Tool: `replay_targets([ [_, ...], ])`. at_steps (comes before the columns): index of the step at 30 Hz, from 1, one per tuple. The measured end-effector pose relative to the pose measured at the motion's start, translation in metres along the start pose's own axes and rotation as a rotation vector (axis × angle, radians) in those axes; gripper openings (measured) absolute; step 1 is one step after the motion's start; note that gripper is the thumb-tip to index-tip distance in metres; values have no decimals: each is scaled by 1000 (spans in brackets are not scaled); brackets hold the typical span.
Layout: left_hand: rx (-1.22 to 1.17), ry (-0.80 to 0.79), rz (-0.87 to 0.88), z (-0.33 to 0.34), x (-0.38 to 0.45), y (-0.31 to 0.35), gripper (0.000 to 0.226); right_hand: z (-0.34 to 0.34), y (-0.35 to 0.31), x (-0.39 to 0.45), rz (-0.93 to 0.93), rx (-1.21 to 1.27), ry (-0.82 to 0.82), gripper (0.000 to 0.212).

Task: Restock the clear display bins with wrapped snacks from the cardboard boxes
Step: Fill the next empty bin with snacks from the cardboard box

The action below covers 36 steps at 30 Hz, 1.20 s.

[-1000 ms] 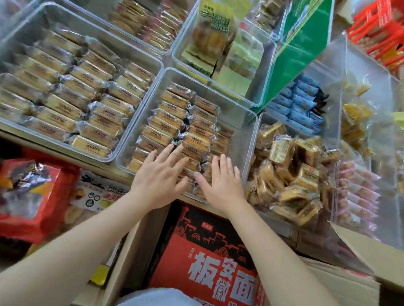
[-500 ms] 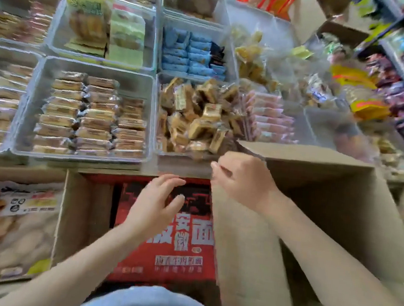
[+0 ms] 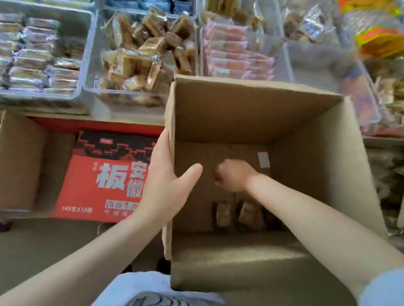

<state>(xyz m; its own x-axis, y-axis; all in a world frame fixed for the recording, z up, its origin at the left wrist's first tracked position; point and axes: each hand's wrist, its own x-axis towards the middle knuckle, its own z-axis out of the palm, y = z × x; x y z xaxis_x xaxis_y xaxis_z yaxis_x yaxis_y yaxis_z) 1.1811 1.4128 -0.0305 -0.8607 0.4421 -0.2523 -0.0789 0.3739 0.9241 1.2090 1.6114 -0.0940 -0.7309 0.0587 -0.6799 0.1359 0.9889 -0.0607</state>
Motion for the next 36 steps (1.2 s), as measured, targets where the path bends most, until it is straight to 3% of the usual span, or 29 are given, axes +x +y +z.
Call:
replay_targets([
  [3, 103, 64, -15, 6, 2, 4, 79, 47, 18, 24, -34, 5, -144, 30],
  [8, 223, 129, -41, 7, 2, 1, 79, 110, 23, 56, 25, 187, -538, 77],
  [13, 268, 166, -39, 9, 4, 3, 76, 112, 7, 61, -55, 34, -539, 43],
  [16, 264, 163, -38, 9, 2, 3, 75, 88, 16, 55, -78, 9, -541, 53],
  [18, 253, 161, -41, 8, 2, 0, 74, 59, 29, 51, -48, 163, -475, 58],
  [20, 227, 151, -46, 7, -1, 1, 72, 21, 50, 43, -73, 498, -405, 53],
  [23, 175, 112, -50, 5, -4, 11, 68, -35, 69, 16, -230, 1085, -367, 36],
  [25, 112, 77, -59, -5, 1, 17, 62, -64, 67, -4, -351, 1294, -254, 34],
  [29, 131, 46, 19, -41, 18, 15, 47, -111, 31, -26, -517, 1375, 8, 44],
  [32, 256, 63, 97, -81, 37, 6, 37, -137, -11, -24, -494, 1267, 184, 37],
  [36, 651, 48, 201, -157, 81, -30, 36, -176, -77, -2, -399, 1041, 436, 33],
])
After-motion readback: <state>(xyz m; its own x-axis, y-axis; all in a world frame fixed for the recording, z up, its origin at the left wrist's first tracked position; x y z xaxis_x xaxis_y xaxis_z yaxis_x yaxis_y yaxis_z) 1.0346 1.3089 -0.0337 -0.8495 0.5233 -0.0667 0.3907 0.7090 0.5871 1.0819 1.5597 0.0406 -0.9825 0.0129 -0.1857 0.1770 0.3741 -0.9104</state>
